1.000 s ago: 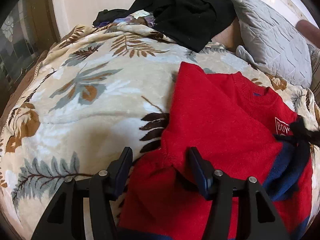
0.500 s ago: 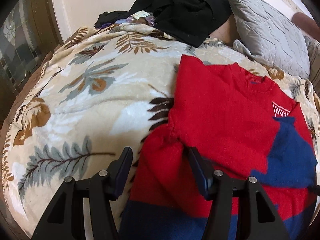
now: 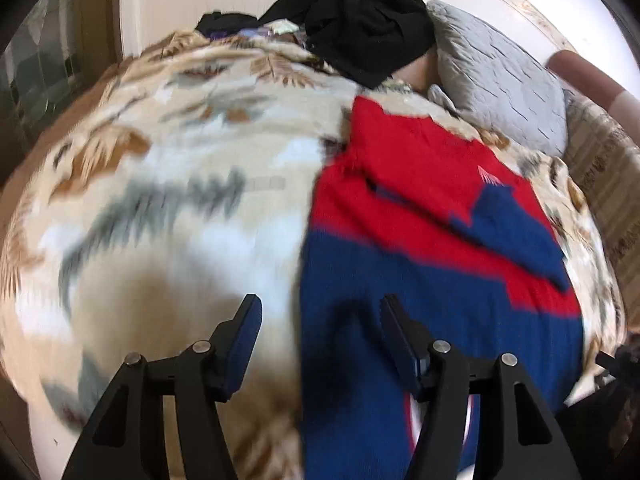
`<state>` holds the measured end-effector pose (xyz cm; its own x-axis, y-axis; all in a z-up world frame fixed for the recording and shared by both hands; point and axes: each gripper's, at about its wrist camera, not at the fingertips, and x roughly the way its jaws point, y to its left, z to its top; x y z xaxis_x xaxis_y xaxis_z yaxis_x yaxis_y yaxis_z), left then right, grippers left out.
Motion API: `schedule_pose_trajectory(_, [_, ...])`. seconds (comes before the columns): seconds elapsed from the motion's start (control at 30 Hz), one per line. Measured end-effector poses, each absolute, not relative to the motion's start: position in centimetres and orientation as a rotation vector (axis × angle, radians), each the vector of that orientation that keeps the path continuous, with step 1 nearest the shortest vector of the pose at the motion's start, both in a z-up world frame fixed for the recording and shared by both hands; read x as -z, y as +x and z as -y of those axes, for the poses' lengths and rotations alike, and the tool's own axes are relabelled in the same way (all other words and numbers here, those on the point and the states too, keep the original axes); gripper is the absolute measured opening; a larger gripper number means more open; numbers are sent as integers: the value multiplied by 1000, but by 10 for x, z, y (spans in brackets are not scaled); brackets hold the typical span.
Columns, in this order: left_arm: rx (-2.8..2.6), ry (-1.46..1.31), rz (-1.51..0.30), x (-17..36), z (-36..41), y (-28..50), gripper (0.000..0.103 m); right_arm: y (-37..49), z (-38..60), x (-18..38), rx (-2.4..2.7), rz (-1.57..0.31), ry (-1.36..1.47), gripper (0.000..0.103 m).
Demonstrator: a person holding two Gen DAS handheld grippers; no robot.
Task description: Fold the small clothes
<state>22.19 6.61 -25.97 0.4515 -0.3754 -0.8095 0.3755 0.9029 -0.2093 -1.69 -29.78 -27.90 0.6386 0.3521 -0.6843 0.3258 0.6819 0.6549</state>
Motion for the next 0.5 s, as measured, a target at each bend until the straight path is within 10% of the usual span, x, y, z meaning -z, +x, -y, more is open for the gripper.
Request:
schedule_pose_trajectory(0.13, [570, -103, -1043, 264, -90, 182, 62, -27, 282, 301, -43, -973, 892, 84])
schedule_pose_trajectory(0.27, [633, -126, -1097, 276, -94, 161, 41, -24, 265, 323, -43, -1054, 874, 84])
schedule_pose_trajectory(0.5, [638, -116, -1215, 300, -86, 149, 43, -17, 249, 353, -22, -1125, 834, 84])
